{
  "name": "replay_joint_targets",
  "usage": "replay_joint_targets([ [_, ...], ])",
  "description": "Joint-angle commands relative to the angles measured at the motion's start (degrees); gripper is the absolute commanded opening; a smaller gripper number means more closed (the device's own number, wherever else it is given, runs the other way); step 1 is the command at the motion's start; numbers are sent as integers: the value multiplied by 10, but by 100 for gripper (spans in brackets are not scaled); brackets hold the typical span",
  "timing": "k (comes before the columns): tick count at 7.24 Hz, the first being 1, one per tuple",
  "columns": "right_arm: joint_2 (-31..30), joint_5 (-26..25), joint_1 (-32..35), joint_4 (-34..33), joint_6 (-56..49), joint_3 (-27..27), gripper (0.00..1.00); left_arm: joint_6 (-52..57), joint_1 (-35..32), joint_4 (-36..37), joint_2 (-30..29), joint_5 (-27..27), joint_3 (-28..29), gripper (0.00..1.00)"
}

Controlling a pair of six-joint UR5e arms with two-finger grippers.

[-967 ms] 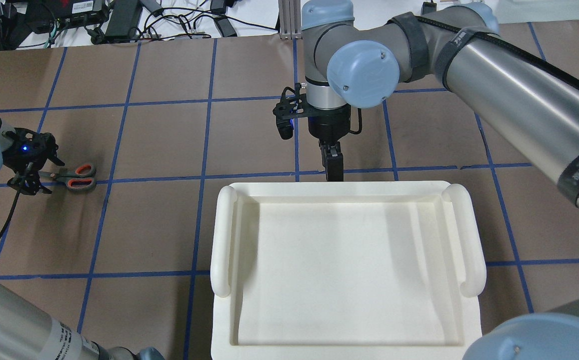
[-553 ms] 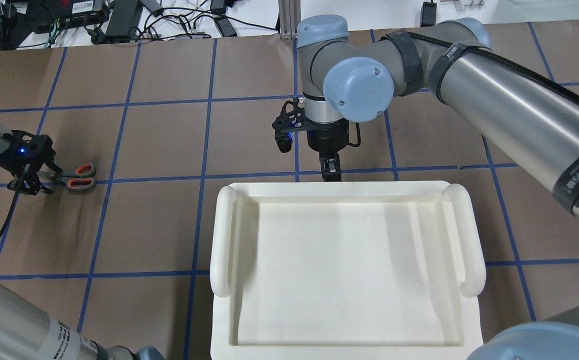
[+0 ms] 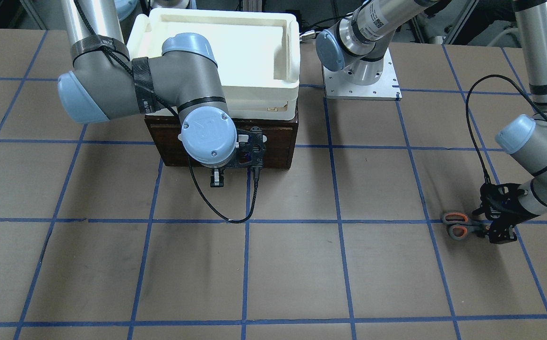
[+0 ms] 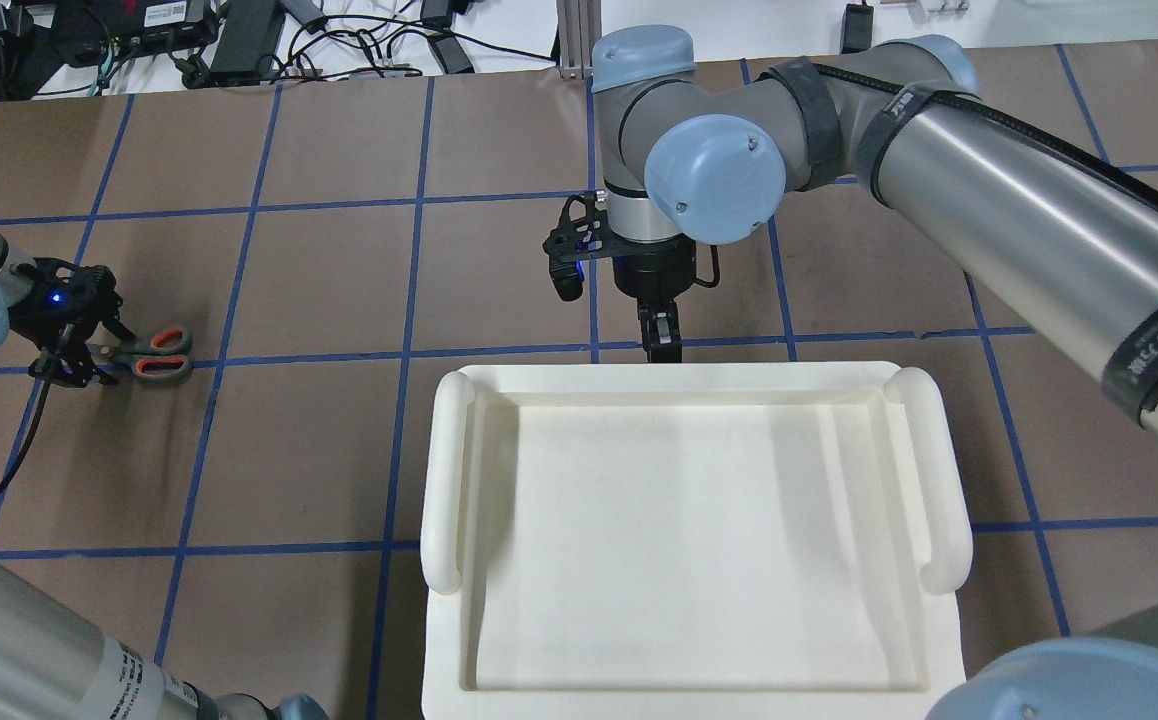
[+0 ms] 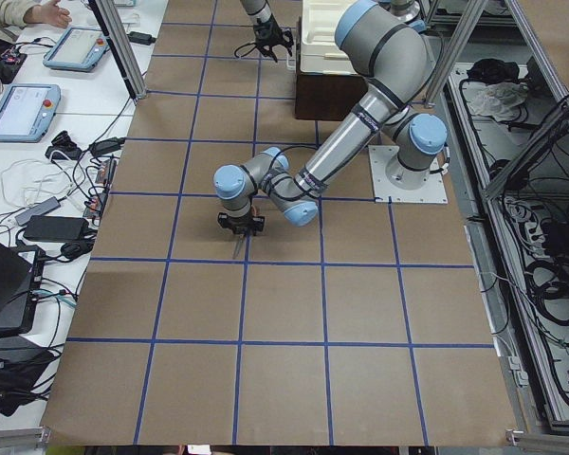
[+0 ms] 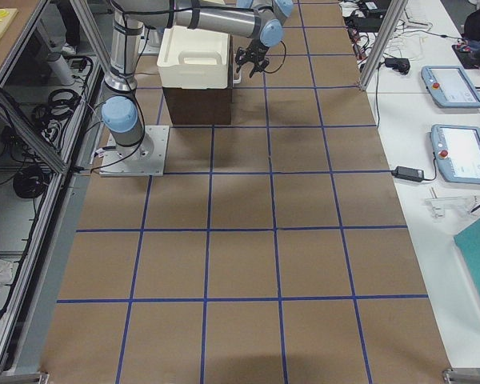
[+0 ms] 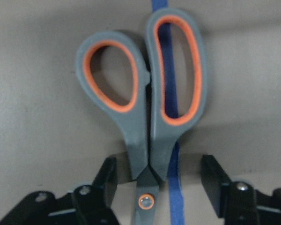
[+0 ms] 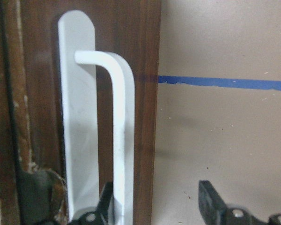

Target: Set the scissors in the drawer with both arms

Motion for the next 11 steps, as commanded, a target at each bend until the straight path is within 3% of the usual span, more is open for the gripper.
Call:
replay_joint_targets([
  [1, 3, -6, -1, -19, -23, -9, 65, -3, 0, -1, 5, -3, -10, 70],
  [2, 11, -7, -3, -22, -34, -13, 64, -3, 1, -2, 4, -30, -10, 67],
  [4, 24, -11, -6, -39, -36, -32, 64, -2, 1, -2, 7, -31, -10, 44],
  [6, 41, -25, -7, -39, -46, -56, 62, 3, 1, 0, 7, -26, -10, 30],
  [11, 61, -24, -24, -56, -74, -81, 60, -6, -22, -7, 51, -20, 7, 24],
])
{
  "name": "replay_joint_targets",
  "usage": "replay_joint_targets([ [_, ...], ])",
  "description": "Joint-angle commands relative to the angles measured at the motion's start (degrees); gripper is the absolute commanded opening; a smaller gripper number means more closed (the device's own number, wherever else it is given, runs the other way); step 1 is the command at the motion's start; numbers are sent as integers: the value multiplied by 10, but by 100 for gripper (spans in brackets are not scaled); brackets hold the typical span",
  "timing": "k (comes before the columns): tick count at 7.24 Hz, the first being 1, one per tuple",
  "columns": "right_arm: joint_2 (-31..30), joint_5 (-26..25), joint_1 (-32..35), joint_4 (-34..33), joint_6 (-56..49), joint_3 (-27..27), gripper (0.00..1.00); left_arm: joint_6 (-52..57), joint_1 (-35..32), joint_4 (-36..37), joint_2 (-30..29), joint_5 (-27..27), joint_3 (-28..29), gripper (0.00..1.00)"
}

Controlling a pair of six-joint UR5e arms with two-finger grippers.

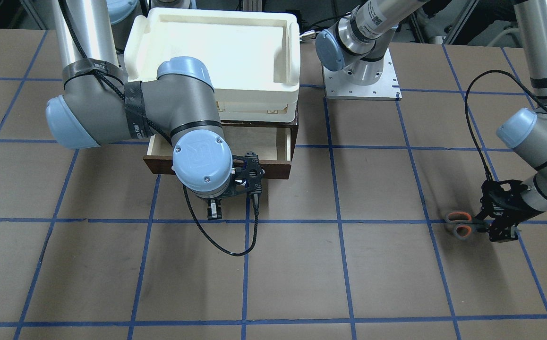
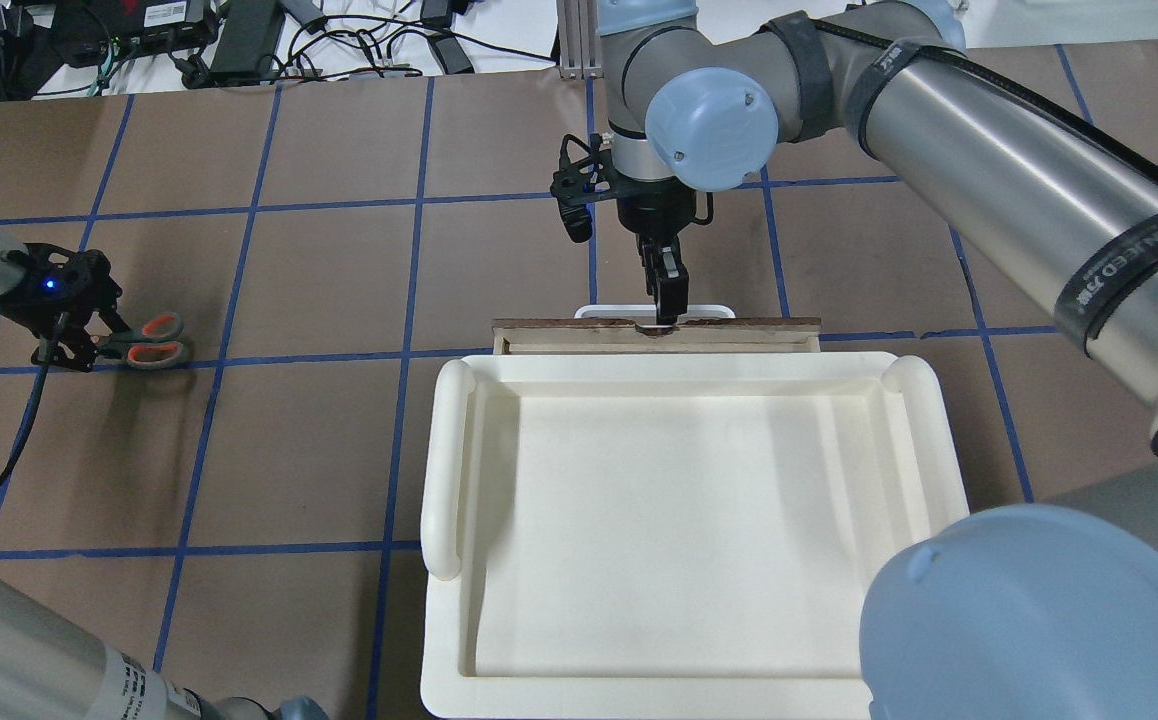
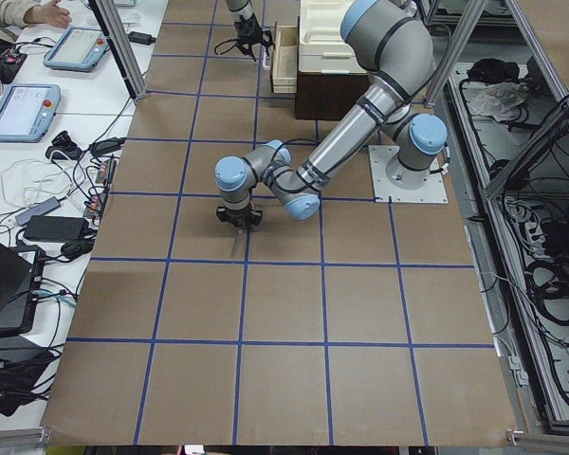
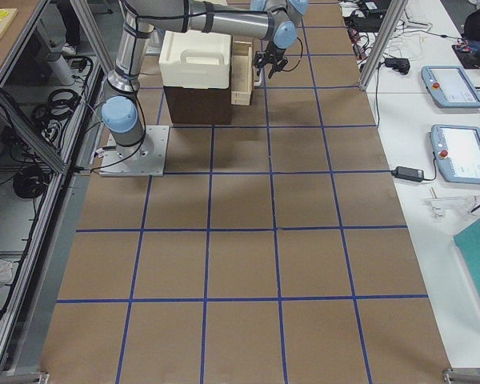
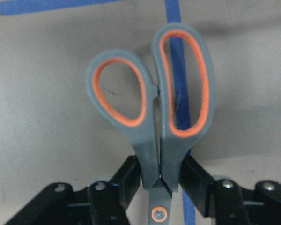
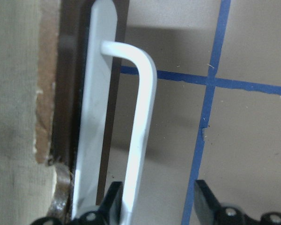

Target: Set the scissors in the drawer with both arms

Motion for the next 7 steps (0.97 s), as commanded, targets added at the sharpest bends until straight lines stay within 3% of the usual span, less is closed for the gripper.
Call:
replay_joint_targets([
  [1, 8, -1, -5, -17, -11, -7, 60, -17, -27, -57, 34, 3, 28, 24],
  [3, 31, -2, -5, -17, -18, -36, 59, -21, -45, -127, 47, 11, 86, 24],
  [7, 40, -6, -9, -28, -37, -46, 58, -76, -83, -209, 82, 13, 143, 24],
])
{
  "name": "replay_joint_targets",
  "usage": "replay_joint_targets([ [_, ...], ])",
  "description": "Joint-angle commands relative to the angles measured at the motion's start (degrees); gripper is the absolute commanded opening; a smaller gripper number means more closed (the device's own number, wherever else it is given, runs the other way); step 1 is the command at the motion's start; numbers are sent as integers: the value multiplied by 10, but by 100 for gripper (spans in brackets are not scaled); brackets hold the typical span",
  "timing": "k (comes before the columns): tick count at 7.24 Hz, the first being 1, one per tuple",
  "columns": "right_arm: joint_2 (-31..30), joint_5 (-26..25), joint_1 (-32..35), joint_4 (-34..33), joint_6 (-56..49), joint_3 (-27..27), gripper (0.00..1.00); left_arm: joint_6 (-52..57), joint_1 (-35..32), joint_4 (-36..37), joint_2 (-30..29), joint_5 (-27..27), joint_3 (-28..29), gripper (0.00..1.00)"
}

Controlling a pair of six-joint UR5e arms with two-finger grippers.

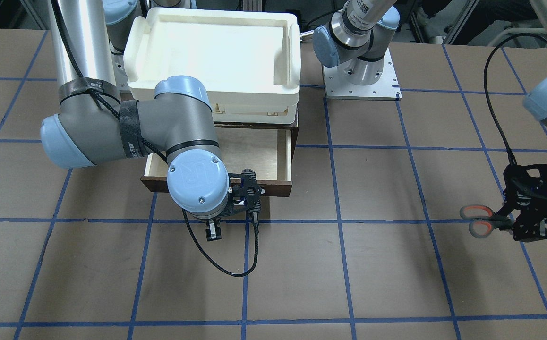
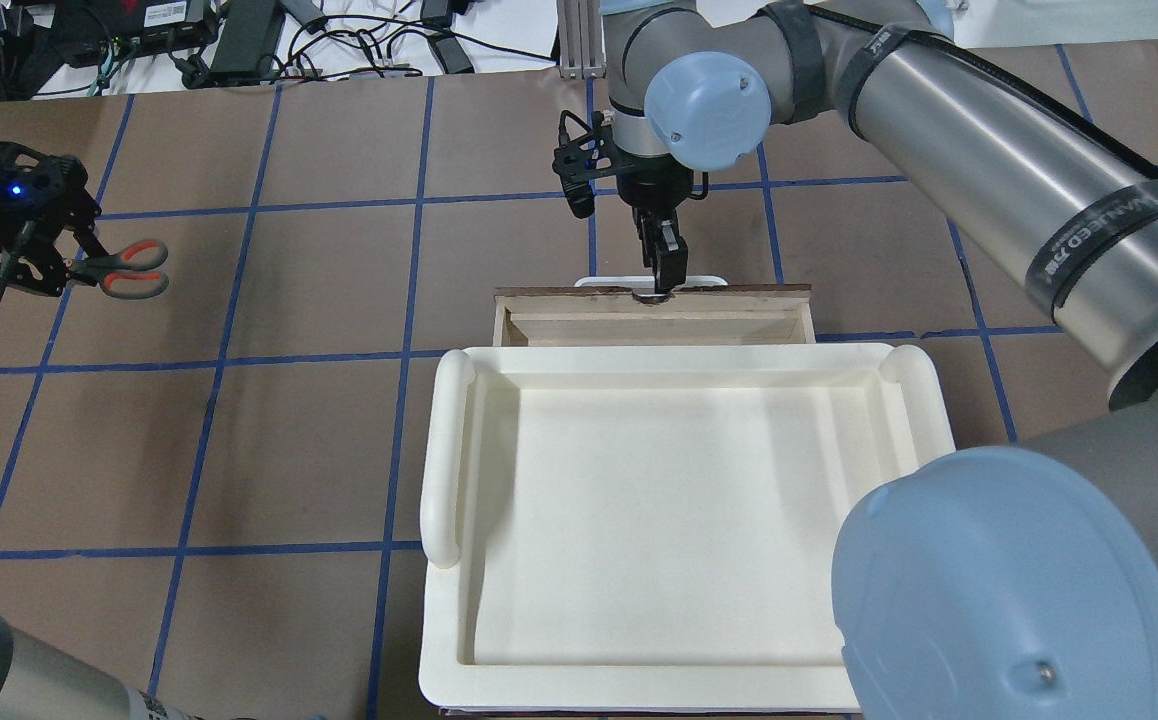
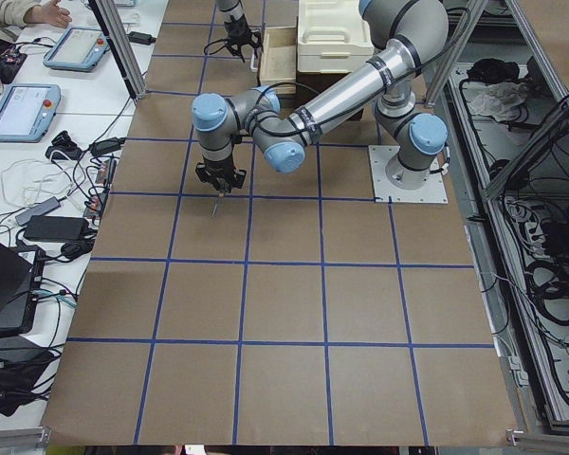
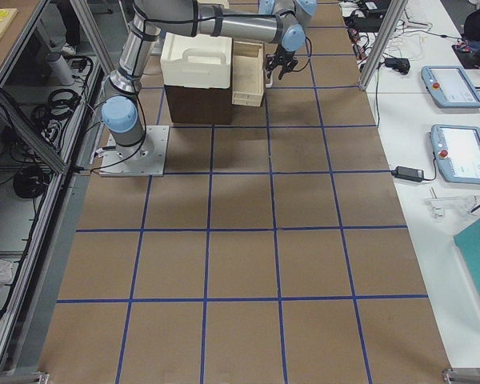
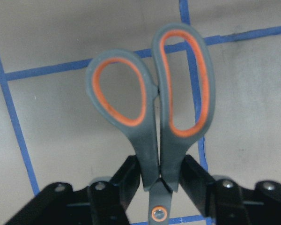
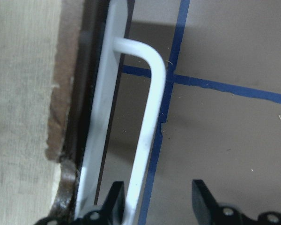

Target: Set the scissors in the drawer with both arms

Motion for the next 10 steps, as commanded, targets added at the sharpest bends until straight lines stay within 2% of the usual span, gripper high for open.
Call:
replay_joint_targets([
  [1, 10, 0, -4, -13, -3, -3, 57, -36, -29, -50, 24, 2, 33, 24],
  [3, 18, 1, -8, -13, -3, -22, 56, -52, -35, -91, 39, 2, 45, 23],
  [5, 22, 1, -10, -14, -17, -30, 55, -63, -48, -99, 54, 2, 46, 23],
  [8, 25, 2, -11, -28, -29, -30, 54, -117, -71, -120, 67, -1, 46, 23],
  [10, 26, 2, -11, -37, -41, -30, 53, -196, -113, -128, 74, -3, 46, 23],
])
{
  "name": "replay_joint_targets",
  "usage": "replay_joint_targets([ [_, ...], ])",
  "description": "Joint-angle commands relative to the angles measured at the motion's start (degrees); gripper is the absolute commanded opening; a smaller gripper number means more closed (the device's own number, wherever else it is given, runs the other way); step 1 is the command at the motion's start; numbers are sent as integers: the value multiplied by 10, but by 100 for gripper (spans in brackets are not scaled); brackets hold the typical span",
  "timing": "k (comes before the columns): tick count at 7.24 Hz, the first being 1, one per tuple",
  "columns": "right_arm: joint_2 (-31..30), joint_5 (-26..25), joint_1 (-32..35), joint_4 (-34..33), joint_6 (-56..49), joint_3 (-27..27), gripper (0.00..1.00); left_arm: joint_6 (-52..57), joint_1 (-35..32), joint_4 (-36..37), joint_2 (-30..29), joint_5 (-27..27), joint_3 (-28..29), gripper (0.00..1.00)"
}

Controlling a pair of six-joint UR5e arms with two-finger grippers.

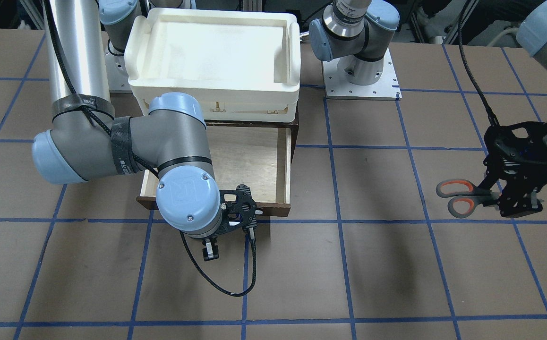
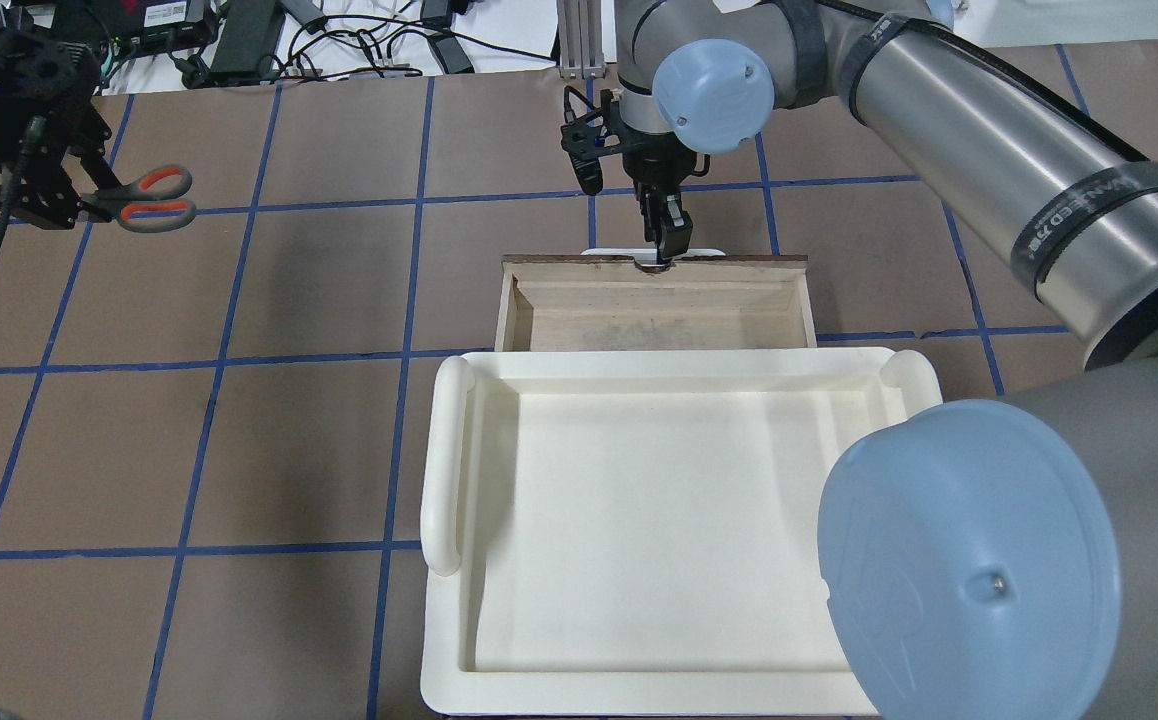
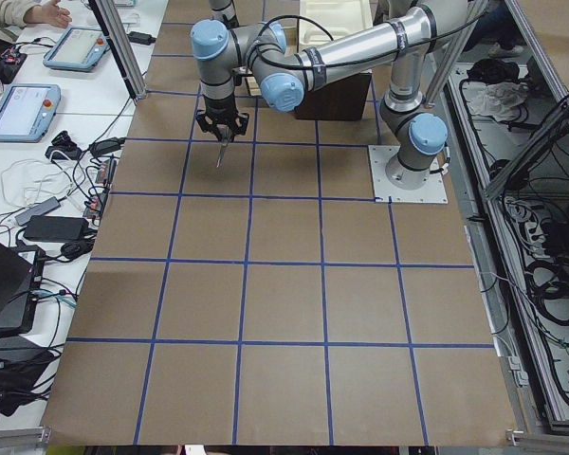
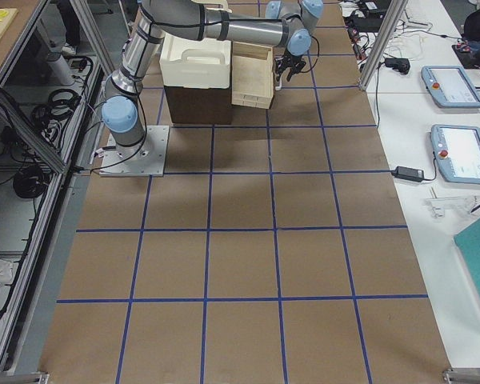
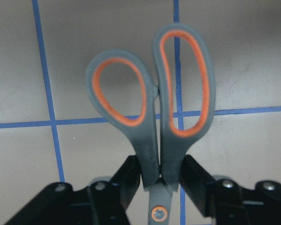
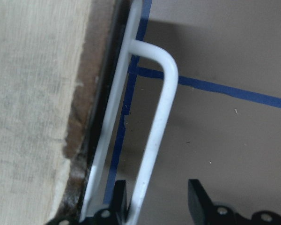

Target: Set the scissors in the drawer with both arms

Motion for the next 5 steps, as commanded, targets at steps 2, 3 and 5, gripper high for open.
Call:
replay_joint_targets([
  [2, 1, -1, 0, -10, -14, 0, 53, -113, -83, -20, 10, -5, -1, 23],
  [3, -2, -1, 0, -11, -8, 0, 55, -153, -113, -25, 13, -6, -1, 23],
  [5, -17, 6, 0, -11, 2, 2, 91, -210, -156, -25, 16, -7, -2, 23],
])
